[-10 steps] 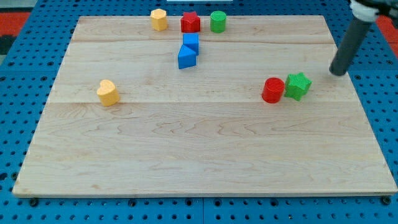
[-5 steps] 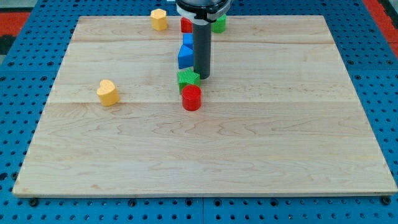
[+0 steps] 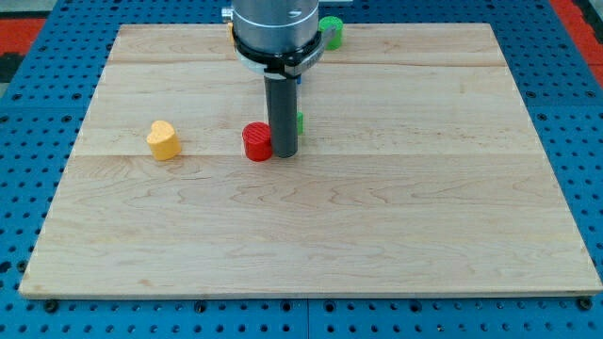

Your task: Move green star along with red circle below blue triangle

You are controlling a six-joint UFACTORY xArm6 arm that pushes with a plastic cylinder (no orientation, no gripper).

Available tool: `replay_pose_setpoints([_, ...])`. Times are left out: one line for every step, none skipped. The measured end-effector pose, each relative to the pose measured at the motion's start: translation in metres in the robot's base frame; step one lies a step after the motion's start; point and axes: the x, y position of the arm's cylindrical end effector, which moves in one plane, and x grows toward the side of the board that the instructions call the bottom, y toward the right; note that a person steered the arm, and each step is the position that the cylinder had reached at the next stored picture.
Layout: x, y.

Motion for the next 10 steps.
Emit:
replay_pose_setpoints([-0.019,0.0])
replay_pose_setpoints([-0.038,0.0])
replay_pose_setpoints([-0.028,0.0])
replay_pose_setpoints([0.011,0.008])
replay_pose_setpoints([0.057,0.001])
replay_pose_setpoints([0.084,-0.037])
replay_pose_setpoints([0.052,-0.041])
replay_pose_setpoints([0.014,-0.042])
replay_pose_setpoints([0.002,-0.042])
replay_pose_setpoints([0.003,-0.065])
